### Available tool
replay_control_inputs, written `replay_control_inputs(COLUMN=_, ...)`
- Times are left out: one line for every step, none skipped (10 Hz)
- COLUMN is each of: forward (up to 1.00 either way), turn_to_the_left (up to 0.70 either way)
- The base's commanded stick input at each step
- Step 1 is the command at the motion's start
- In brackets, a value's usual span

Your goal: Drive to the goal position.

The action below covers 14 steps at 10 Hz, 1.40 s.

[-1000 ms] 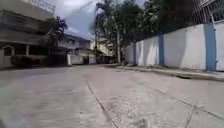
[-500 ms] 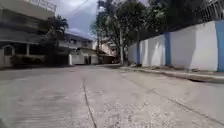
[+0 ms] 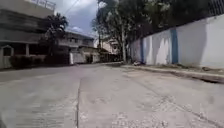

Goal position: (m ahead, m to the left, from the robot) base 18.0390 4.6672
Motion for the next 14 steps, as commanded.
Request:
replay_control_inputs(forward=1.00, turn_to_the_left=0.00)
replay_control_inputs(forward=1.00, turn_to_the_left=0.00)
replay_control_inputs(forward=1.00, turn_to_the_left=0.00)
replay_control_inputs(forward=1.00, turn_to_the_left=0.00)
replay_control_inputs(forward=1.00, turn_to_the_left=0.00)
replay_control_inputs(forward=1.00, turn_to_the_left=0.00)
replay_control_inputs(forward=1.00, turn_to_the_left=0.00)
replay_control_inputs(forward=1.00, turn_to_the_left=0.00)
replay_control_inputs(forward=1.00, turn_to_the_left=0.00)
replay_control_inputs(forward=1.00, turn_to_the_left=0.00)
replay_control_inputs(forward=1.00, turn_to_the_left=0.00)
replay_control_inputs(forward=1.00, turn_to_the_left=0.00)
replay_control_inputs(forward=1.00, turn_to_the_left=0.00)
replay_control_inputs(forward=1.00, turn_to_the_left=0.00)
